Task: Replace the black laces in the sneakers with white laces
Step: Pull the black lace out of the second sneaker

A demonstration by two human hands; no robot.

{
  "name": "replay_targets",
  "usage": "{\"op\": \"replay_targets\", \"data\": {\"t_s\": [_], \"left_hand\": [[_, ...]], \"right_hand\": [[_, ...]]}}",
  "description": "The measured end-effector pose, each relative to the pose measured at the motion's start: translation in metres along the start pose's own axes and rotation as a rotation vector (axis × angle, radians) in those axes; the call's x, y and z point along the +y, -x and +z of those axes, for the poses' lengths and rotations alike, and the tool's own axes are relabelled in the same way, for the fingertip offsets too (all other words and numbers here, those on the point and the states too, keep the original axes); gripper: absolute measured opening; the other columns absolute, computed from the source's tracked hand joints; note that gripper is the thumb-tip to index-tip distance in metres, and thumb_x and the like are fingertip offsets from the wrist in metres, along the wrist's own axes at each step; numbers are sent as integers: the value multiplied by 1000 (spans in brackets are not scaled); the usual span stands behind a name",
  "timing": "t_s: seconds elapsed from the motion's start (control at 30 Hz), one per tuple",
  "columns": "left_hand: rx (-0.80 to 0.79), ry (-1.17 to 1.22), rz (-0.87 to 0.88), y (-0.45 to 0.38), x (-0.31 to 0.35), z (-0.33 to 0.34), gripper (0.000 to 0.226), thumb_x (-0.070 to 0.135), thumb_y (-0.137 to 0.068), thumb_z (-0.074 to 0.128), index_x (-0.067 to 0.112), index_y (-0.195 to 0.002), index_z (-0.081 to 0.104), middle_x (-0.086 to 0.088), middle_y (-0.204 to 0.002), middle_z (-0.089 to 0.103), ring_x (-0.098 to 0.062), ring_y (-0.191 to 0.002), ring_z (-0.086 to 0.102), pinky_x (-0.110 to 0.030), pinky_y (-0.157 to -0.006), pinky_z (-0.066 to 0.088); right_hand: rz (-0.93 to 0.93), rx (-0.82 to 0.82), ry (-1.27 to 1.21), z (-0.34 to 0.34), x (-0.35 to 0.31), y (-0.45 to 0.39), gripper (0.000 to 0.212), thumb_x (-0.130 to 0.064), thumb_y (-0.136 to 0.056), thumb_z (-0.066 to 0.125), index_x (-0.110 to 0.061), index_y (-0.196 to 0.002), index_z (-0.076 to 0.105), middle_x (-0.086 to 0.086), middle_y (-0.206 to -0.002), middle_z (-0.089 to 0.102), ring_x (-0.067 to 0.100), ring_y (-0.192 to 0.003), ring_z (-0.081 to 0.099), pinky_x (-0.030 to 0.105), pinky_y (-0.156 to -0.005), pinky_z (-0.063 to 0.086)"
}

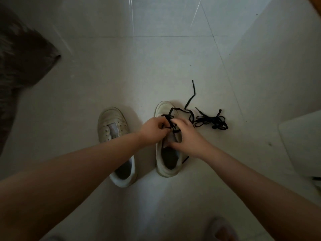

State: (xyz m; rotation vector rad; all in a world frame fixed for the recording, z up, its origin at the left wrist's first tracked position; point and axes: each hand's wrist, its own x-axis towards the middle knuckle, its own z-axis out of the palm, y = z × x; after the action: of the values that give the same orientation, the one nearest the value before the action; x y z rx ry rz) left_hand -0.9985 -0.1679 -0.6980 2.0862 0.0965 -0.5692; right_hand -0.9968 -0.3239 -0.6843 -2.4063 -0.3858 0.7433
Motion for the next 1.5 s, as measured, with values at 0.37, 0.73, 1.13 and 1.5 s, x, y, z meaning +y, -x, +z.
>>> {"op": "replay_targets", "data": {"t_s": [0.37, 0.73, 1.13, 1.5], "left_hand": [[-207, 788, -249, 10, 10, -16, 33, 26, -53, 65, 22, -85, 60, 0, -90, 55, -12, -85, 47, -25, -75, 35], [-71, 1043, -295, 2, 11, -49, 35, 36, -89, 54, 22, -59, 45, 7, -50, 30, -8, -54, 38, -25, -66, 31], [83, 1480, -263, -3, -8, -61, 25, 17, -95, 43, 10, -88, 65, 2, -60, 55, -10, -59, 56, -25, -74, 47], [-81, 1198, -369, -5, -21, -81, 30, 13, -98, 37, 15, -69, 42, 9, -39, 26, -4, -33, 26, -13, -35, 27]], "right_hand": [[99, 188, 22, 18, 5, 4, 56, -17, -82, 60, -18, -134, 41, 8, -132, 37, 24, -115, 46, 31, -92, 41], [100, 156, 36, 15, 0, 1, 46, -19, -82, 61, -23, -125, 44, 4, -124, 39, 22, -105, 48, 31, -80, 45], [116, 185, 27, 15, -2, -2, 43, -19, -80, 61, -21, -120, 47, 5, -117, 41, 24, -93, 51, 32, -79, 46], [83, 158, 189, 18, 2, 5, 38, -19, -80, 59, -23, -115, 45, 2, -117, 43, 22, -91, 51, 28, -67, 38]]}}
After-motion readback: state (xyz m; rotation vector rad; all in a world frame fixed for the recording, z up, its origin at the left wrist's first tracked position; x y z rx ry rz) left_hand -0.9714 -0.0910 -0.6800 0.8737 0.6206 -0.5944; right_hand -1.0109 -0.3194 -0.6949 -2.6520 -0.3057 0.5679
